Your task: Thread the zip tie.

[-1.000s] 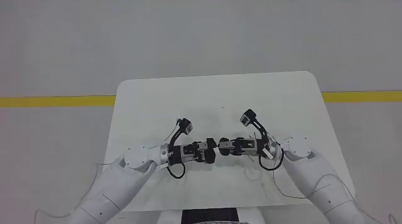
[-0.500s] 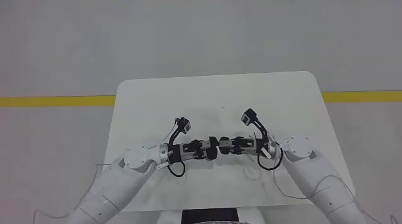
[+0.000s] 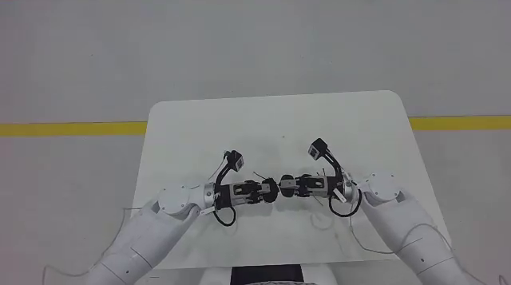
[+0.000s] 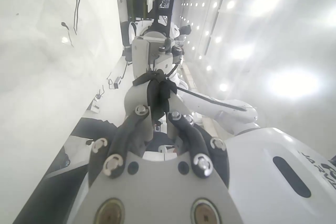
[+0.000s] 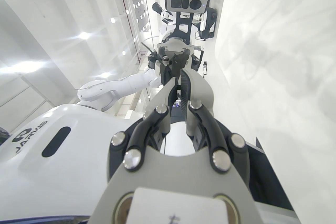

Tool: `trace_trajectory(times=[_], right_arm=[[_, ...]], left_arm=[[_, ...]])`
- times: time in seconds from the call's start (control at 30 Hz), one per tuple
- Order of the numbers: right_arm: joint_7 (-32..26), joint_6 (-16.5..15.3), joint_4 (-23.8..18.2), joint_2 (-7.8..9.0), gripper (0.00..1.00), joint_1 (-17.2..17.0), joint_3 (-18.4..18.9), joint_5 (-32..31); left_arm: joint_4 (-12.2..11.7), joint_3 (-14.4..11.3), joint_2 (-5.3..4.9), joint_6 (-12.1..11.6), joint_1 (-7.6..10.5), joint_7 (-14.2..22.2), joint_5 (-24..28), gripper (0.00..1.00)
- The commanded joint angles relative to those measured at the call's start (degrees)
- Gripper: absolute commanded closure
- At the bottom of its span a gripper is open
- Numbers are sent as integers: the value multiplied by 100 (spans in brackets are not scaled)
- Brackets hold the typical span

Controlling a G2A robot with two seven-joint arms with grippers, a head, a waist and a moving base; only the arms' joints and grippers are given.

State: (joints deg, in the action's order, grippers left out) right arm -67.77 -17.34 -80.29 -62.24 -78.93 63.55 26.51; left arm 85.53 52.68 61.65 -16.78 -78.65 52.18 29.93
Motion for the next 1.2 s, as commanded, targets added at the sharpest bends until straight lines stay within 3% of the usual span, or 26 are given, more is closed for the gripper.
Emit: trace_trajectory(times=[0.0, 0.27, 0.37, 0.43, 1.17], right_arm=[[-1, -16, 3, 3, 100, 2, -5, 6], [45, -48, 31, 27, 100, -35, 43, 44], [47, -44, 20, 43, 100, -56, 83, 47], [46, -38, 6, 52, 100, -72, 102, 42], [-239, -139, -25, 91, 100, -18, -20, 8]], left_arm=[[-20, -14, -2, 8, 9, -6, 4, 100], [-50, -1, -20, -19, 8, -51, 44, 87], [-45, 13, -33, -18, -1, -63, 23, 65], [-39, 23, -42, -12, -8, -71, 3, 59], [-7, -18, -100, 10, -1, 132, 72, 76]])
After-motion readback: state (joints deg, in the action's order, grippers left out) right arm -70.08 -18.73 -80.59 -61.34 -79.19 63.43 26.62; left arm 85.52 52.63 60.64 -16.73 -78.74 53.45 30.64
